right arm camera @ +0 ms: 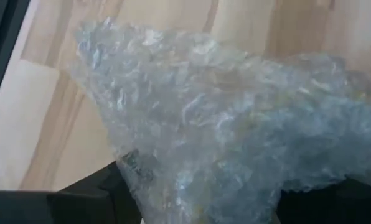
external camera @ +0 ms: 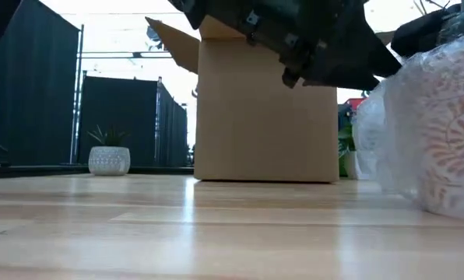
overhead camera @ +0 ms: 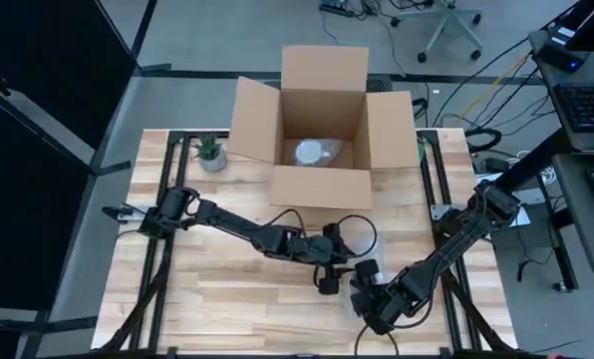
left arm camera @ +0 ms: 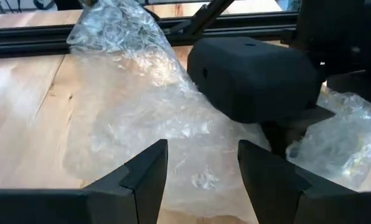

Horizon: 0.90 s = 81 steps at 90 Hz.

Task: Wrap mug
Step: Wrap the orange mug with the bubble wrap

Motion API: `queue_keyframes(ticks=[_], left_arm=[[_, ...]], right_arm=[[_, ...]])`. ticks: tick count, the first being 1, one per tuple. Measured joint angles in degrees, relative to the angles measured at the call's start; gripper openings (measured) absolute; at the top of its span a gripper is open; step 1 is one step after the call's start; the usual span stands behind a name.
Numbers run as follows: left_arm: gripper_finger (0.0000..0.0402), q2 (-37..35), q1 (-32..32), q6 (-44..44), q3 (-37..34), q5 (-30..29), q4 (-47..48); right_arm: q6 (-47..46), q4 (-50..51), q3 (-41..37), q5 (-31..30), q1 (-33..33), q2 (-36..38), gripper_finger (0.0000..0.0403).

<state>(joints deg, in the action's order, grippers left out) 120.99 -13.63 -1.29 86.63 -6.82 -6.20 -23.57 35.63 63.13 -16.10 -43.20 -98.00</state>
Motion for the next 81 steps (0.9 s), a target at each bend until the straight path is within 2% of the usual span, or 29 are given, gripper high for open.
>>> queue_keyframes(ticks=[22,41,62,81], left_arm=[[0.0183,0.0,0.1,0.7,0.0,2.8,-0.7],[0.0183,0.0,0.0,1.7,0.0,12.7,-1.2],[0.0183,0.0,-1.0,3.0,0.0,14.2,-3.3],[0.0183,1.5,-1.2,3.2,0.1,13.6,-4.3]], right_arm=[[1.0,-0.5,0.0,-0.1,0.0,0.0,0.0258],[1.2,-0.5,0.0,-0.1,0.0,0.0,0.0258],[3.3,-0.4,0.0,-0.3,0.1,0.0,0.0258],[0.8,-0.4,0.0,-0.3,0.1,0.0,0.0258]])
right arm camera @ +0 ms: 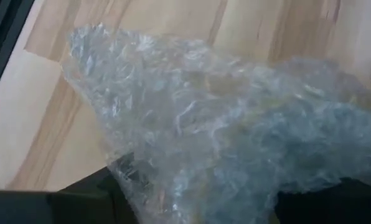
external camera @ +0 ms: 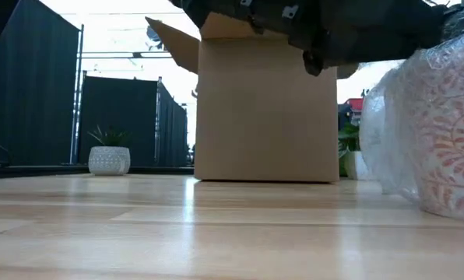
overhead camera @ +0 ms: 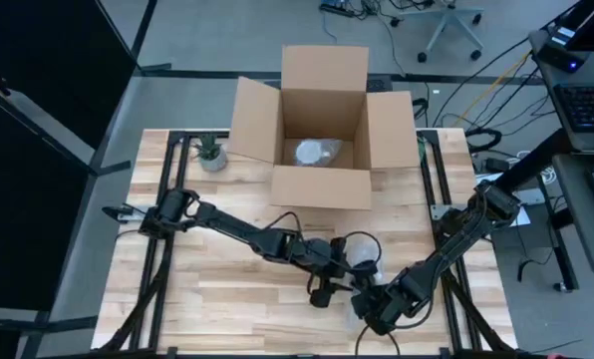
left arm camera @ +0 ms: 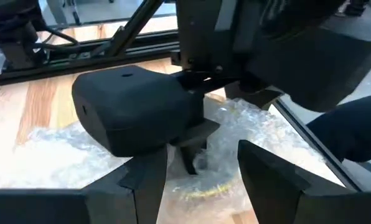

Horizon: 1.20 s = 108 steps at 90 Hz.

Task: Wrap mug
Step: Wrap the orange mug with the bubble wrap

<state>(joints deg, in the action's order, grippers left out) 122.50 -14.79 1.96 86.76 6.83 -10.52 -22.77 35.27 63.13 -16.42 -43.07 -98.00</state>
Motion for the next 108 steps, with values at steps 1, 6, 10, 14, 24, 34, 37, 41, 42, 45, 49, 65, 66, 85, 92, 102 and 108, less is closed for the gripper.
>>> queue_keyframes(ticks=[1,6,10,14,24,34,37,41,42,45,49,65,66,85,92,102,108], left_arm=[[0.0183,0.2,0.0,0.0,0.0,0.0,0.2],[0.0183,0.8,0.0,0.0,-0.1,-0.2,-0.2],[0.0183,1.3,0.0,0.0,0.0,-0.3,-1.0],[0.0183,1.5,0.0,0.0,0.0,-0.5,-1.5],[0.0183,1.5,0.0,0.0,0.0,-0.6,-1.6],[0.0183,1.5,0.0,0.0,0.0,-0.6,-1.6],[0.0183,1.5,0.0,0.0,0.0,-0.6,-1.6],[0.0183,1.5,0.0,-0.1,0.0,-0.7,-1.6],[0.0183,1.5,0.0,-0.1,0.0,-0.7,-1.6],[0.0183,1.5,0.0,-0.1,0.0,-0.7,-1.5],[0.0183,1.5,0.0,-0.1,0.0,-0.7,-1.5],[0.0183,1.5,0.0,-0.1,0.0,-0.7,-1.6],[0.0183,1.5,0.0,-0.1,0.0,-0.7,-1.6],[0.0183,1.5,0.0,-0.1,0.0,-0.7,-1.2],[0.0183,1.5,0.0,-0.2,0.0,-0.8,-1.3],[0.0183,1.5,0.0,-0.2,-0.1,-0.9,-1.3],[0.0183,1.5,0.0,-0.2,-0.1,-0.9,-1.3]], right_arm=[[-0.2,0.0,0.0,0.0,0.0,0.0,0.0258],[-1.0,0.0,0.0,0.0,0.0,0.0,0.0258],[-1.6,0.1,0.0,0.0,0.0,0.0,0.0258],[-2.2,0.0,0.0,0.0,0.0,0.0,0.0258],[-2.0,0.0,0.0,0.0,0.0,0.0,0.0258],[-2.0,-0.1,0.0,0.1,0.4,0.0,0.0258],[-2.1,-0.1,0.0,0.1,0.5,0.0,0.0258],[-2.1,-0.2,0.0,0.1,0.7,0.0,0.0258],[-2.1,-0.2,0.0,0.1,0.7,0.0,0.0258],[-2.1,-0.3,0.0,0.1,0.7,0.0,0.0258],[-2.1,-0.3,0.0,0.1,0.7,0.0,0.0258],[-3.4,0.0,0.3,0.1,0.7,0.9,0.0258],[-3.5,0.0,0.4,0.1,0.7,1.1,0.0258],[-5.1,3.6,4.4,0.1,0.6,3.5,0.0258],[-5.3,5.6,5.9,0.0,0.3,4.3,0.0258],[-5.3,7.5,7.4,-2.0,-0.1,4.8,0.0258],[-5.2,7.6,7.5,-3.1,-0.2,4.8,0.0258]])
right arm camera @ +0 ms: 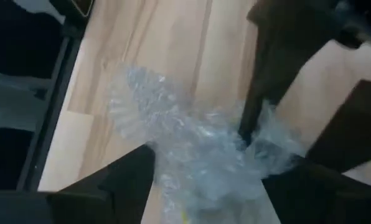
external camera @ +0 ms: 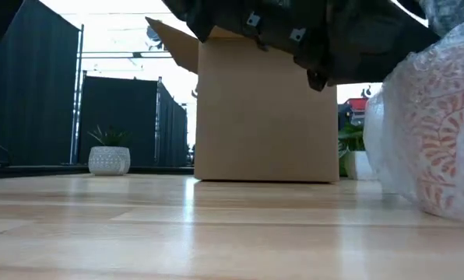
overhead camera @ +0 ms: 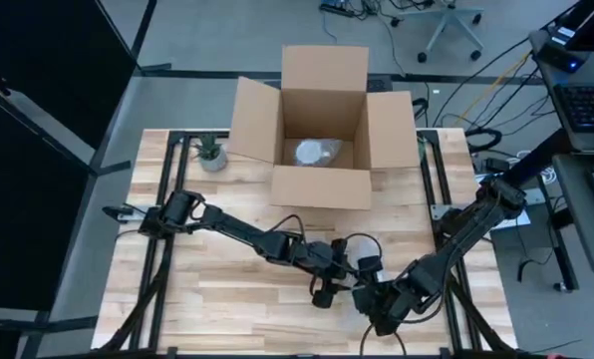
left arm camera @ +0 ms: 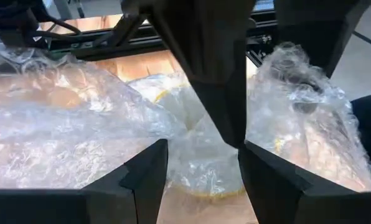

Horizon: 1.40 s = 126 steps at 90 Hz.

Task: Wrap mug
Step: Wrap the orange mug with the bubble wrap

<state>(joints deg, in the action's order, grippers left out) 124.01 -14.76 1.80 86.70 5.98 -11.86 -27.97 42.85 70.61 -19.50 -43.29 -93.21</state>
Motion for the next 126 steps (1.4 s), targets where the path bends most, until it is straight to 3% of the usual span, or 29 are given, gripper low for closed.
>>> queue_keyframes(ticks=[126], left_arm=[[0.0183,-0.3,0.1,-1.6,-0.1,-0.4,-1.6]], right_arm=[[-2.3,-0.6,-1.1,-0.1,-0.3,0.6,0.0258]])
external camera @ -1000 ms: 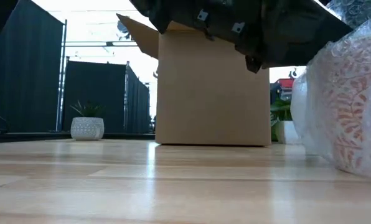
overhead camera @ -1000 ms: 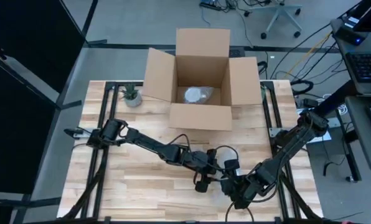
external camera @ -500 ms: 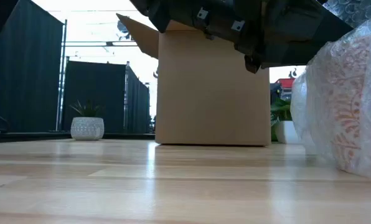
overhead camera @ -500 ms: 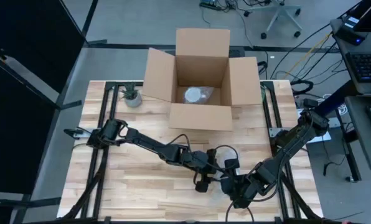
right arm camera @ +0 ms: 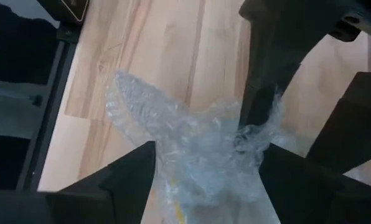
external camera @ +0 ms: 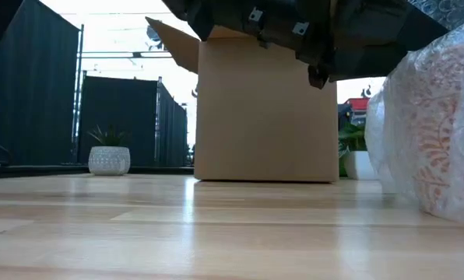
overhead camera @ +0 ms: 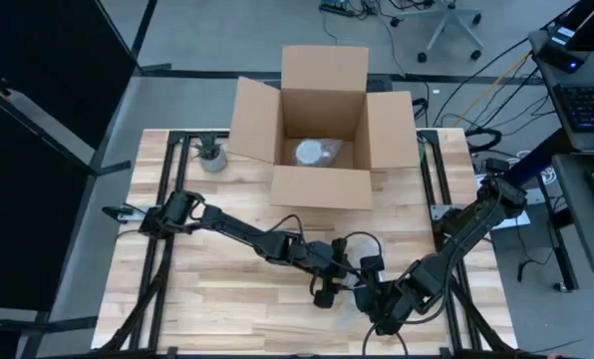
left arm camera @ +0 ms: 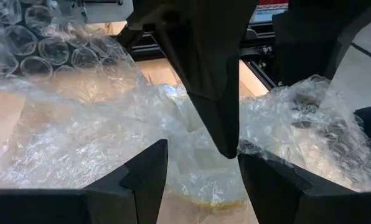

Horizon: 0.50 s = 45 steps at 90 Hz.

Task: Wrap mug
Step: Wrap the orange mug with the bubble wrap

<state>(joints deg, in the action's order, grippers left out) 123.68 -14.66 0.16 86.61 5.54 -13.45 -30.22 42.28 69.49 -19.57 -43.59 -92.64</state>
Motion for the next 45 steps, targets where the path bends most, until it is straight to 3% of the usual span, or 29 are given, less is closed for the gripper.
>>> queue_keyframes(ticks=[45], left_arm=[[0.0183,0.0,0.2,0.1,0.0,0.0,-0.1]], right_arm=[[1.0,0.0,0.0,0.2,0.0,0.0,0.0258]])
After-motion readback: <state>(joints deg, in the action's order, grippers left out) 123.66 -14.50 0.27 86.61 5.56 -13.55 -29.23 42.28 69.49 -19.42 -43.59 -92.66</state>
